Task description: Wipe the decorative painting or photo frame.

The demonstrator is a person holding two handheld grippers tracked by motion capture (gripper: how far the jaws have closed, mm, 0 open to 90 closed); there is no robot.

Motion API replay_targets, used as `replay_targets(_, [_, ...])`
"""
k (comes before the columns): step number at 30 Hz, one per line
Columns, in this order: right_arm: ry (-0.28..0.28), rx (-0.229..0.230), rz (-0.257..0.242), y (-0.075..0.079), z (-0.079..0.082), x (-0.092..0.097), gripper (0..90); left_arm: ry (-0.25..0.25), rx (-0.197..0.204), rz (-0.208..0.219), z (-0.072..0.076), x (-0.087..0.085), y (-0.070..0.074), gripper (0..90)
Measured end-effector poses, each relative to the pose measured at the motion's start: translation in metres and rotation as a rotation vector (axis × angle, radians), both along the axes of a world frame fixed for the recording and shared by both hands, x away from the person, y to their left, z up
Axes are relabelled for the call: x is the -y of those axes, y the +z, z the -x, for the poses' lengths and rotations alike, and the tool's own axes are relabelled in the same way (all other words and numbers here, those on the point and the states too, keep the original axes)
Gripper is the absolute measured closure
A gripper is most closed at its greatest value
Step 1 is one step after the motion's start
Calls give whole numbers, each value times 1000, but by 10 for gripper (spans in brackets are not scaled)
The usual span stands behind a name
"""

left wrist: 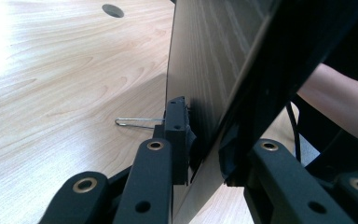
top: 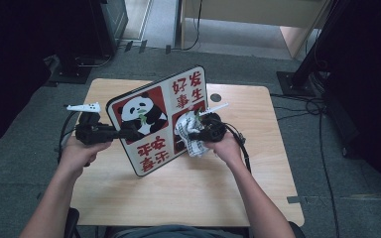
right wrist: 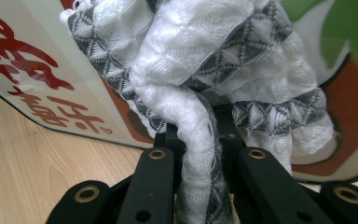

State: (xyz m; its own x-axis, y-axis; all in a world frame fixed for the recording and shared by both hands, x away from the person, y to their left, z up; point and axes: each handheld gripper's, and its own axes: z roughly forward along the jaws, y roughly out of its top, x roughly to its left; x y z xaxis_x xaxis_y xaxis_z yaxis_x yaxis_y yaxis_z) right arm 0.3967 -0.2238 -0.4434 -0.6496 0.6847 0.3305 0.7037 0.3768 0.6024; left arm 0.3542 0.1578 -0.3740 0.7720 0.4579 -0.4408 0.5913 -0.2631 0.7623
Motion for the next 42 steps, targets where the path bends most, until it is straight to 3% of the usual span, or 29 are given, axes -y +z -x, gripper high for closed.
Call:
replay_targets(6, [-2, -16, -18, -12, 2, 0, 819, -2, 1, -1, 0, 0, 0, 771])
replay_targets(18, [-20, -59, 30, -37, 7, 4, 817, 1, 2, -2, -1, 1, 0, 772])
replay_targets(24, [-29, -77, 26, -43, 9, 5, 817, 7, -4, -6, -1, 1, 1, 772])
replay_targets(29, [-34, -79, 39, -36, 12, 8, 819, 8, -1, -10, -1, 1, 1, 773])
replay_targets(38, [-39, -48, 5, -4, 16, 12, 820, 14, -6, -8, -2, 0, 1, 771])
replay_targets(42, [-47, -63, -24, 8, 16, 10, 822, 14, -8, -9, -2, 0, 1, 773])
